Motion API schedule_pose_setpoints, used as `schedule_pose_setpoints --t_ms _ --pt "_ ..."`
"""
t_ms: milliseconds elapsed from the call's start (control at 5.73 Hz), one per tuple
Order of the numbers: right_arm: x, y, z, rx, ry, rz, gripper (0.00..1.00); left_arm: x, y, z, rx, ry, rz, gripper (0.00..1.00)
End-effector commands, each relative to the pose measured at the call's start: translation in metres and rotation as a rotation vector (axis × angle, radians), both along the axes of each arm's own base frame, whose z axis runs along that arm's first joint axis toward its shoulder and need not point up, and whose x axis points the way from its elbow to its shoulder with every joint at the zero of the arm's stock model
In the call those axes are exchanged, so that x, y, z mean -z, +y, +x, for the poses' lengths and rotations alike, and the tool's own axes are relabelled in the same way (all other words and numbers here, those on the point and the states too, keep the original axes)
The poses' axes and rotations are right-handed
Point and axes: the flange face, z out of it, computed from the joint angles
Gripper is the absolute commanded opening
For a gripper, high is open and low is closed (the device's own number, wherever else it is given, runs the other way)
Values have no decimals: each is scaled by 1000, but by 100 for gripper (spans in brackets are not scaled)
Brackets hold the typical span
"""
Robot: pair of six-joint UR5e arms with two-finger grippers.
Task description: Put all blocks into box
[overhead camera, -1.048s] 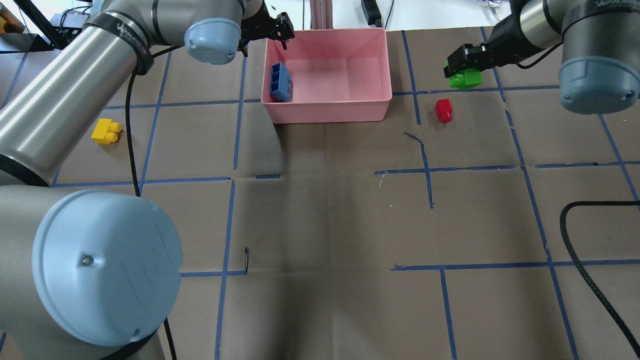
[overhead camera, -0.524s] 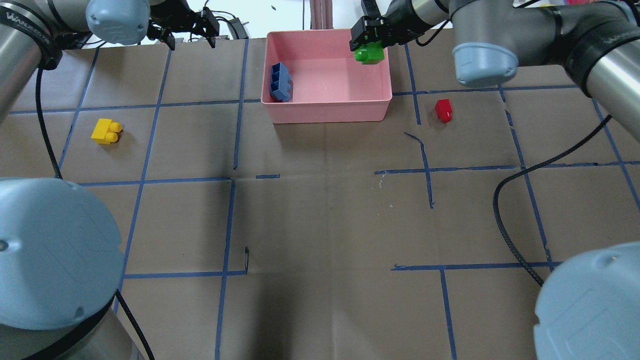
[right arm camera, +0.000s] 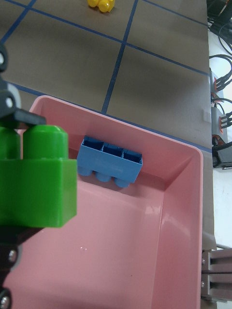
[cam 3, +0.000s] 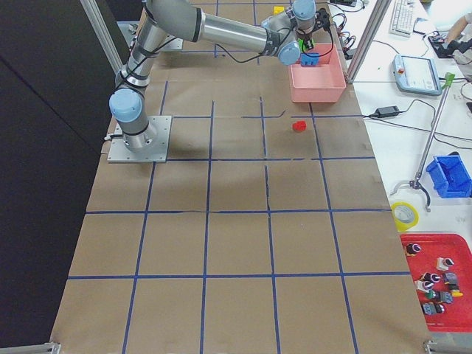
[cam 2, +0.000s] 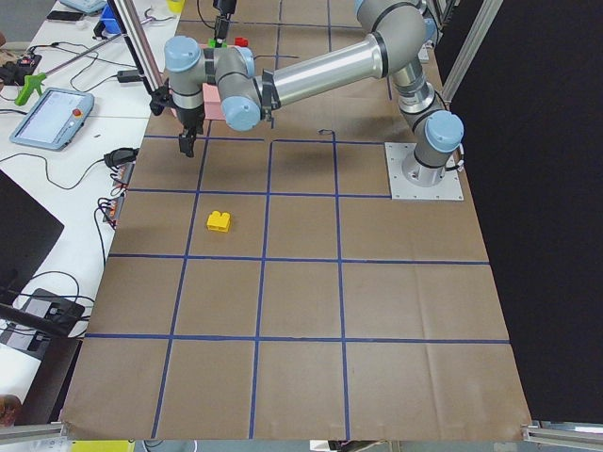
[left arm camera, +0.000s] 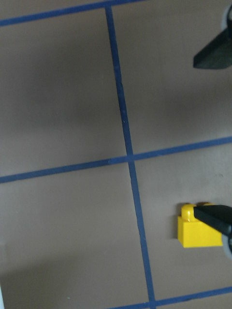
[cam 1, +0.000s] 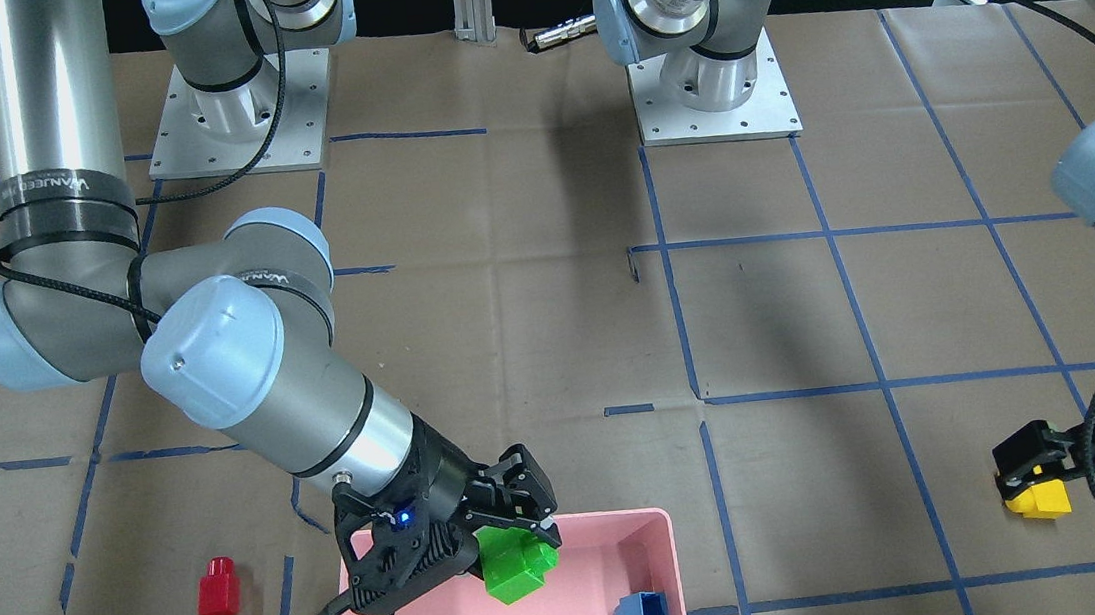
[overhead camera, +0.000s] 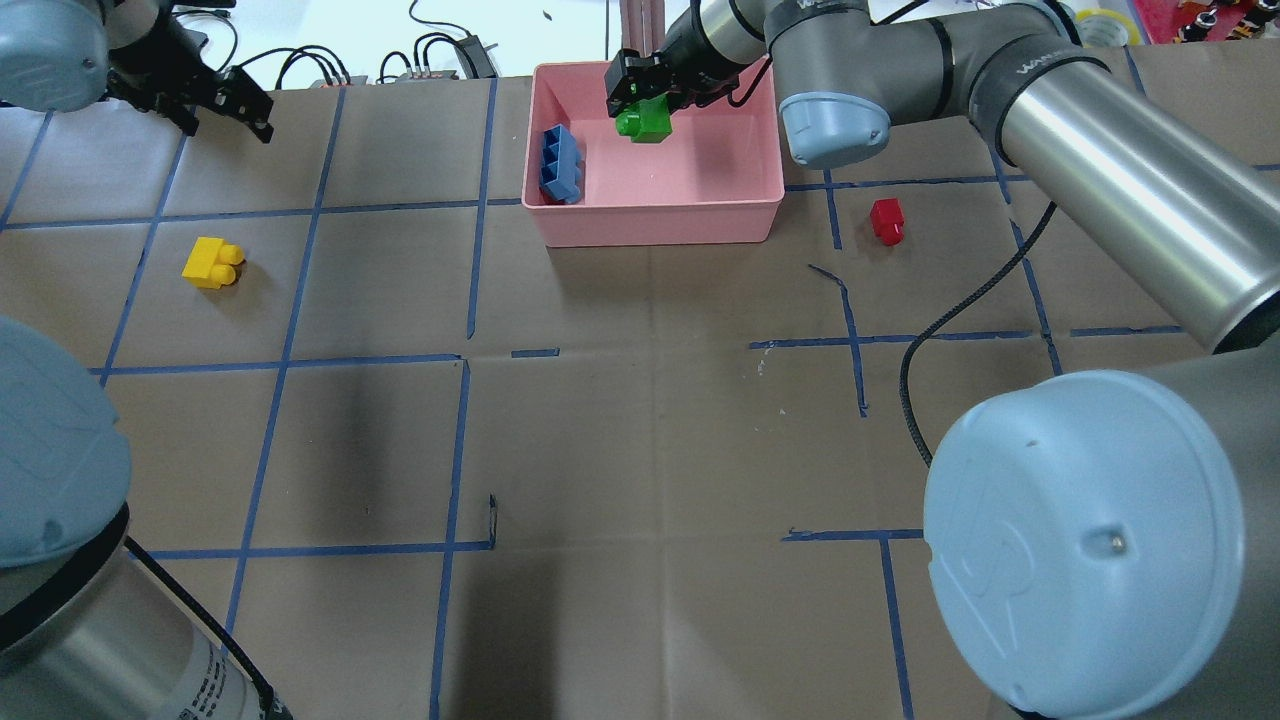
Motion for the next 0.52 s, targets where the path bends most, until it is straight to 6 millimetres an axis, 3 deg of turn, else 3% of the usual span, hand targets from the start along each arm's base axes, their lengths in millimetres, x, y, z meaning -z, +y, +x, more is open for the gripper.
schedule_pose_setpoints --t_ms 0,349 --pt "-5 -5 2 -5 -3 -79 99 57 32 73 -22 71 76 99" --pt "-26 -17 -7 -7 11 -139 100 108 32 80 -36 60 64 99"
